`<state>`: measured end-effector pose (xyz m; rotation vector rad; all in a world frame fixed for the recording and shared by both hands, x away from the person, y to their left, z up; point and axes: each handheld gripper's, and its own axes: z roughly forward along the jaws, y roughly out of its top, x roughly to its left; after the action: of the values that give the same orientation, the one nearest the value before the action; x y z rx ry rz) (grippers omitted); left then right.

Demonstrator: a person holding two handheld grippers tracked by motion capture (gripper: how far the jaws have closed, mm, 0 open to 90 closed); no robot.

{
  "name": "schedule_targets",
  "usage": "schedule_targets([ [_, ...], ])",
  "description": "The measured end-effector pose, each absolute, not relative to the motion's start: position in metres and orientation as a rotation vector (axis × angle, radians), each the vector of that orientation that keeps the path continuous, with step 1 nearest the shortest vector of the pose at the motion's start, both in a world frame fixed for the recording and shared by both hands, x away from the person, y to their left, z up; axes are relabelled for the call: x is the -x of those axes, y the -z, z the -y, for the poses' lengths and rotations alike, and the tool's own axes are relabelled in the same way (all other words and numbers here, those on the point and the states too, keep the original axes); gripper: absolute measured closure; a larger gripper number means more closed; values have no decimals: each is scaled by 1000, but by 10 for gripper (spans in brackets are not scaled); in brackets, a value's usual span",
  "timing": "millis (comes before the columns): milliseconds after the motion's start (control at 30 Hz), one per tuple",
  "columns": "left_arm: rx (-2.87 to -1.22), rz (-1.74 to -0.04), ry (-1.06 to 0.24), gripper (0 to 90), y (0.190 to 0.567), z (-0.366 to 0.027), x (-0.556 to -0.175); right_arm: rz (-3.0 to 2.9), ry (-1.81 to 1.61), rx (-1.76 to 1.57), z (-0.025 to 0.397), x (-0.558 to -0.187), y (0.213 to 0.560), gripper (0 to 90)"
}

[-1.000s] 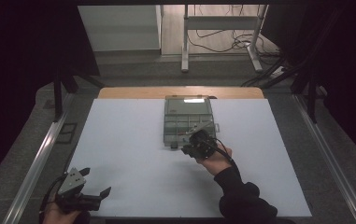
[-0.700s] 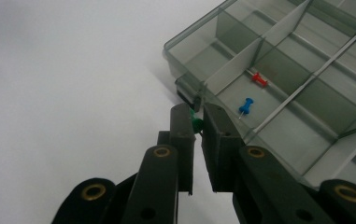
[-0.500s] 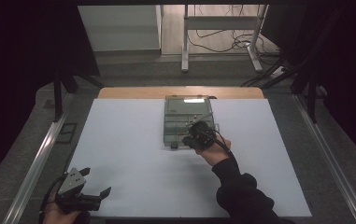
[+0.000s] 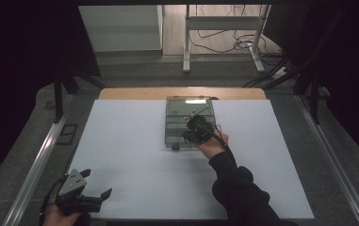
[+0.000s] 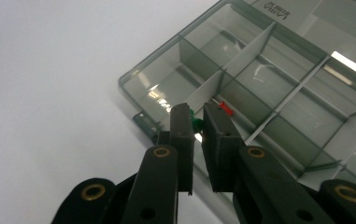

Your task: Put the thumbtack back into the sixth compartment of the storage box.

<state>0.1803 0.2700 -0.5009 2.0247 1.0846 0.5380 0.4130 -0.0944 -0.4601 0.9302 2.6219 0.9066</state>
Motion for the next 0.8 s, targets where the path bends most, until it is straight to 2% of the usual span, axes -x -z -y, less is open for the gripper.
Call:
schedule_targets([
  [800,-2023,-1086,-540,4,501,-270,-180,-2624,-820,-948,85,-429,476,802],
])
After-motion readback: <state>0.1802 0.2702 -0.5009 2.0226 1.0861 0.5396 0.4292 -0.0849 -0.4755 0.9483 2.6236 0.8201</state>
